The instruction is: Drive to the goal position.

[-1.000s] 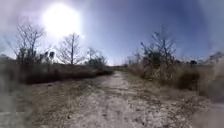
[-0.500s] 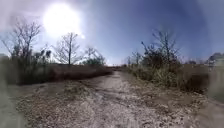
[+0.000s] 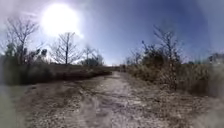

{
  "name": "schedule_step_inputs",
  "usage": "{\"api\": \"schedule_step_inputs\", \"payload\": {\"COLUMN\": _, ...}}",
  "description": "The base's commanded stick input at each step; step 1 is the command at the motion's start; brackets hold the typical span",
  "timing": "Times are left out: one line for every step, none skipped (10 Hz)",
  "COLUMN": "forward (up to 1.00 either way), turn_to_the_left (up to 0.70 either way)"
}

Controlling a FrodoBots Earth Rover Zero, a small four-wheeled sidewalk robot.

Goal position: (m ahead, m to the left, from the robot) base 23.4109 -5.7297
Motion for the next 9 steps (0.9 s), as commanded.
{"api": "schedule_step_inputs", "payload": {"forward": 0.70, "turn_to_the_left": 0.00}}
{"api": "schedule_step_inputs", "payload": {"forward": 0.70, "turn_to_the_left": 0.00}}
{"api": "schedule_step_inputs", "payload": {"forward": 0.70, "turn_to_the_left": -0.03}}
{"api": "schedule_step_inputs", "payload": {"forward": 0.70, "turn_to_the_left": -0.06}}
{"api": "schedule_step_inputs", "payload": {"forward": 0.70, "turn_to_the_left": -0.09}}
{"api": "schedule_step_inputs", "payload": {"forward": 0.70, "turn_to_the_left": -0.11}}
{"api": "schedule_step_inputs", "payload": {"forward": 0.70, "turn_to_the_left": -0.11}}
{"api": "schedule_step_inputs", "payload": {"forward": 0.70, "turn_to_the_left": -0.11}}
{"api": "schedule_step_inputs", "payload": {"forward": 0.70, "turn_to_the_left": -0.11}}
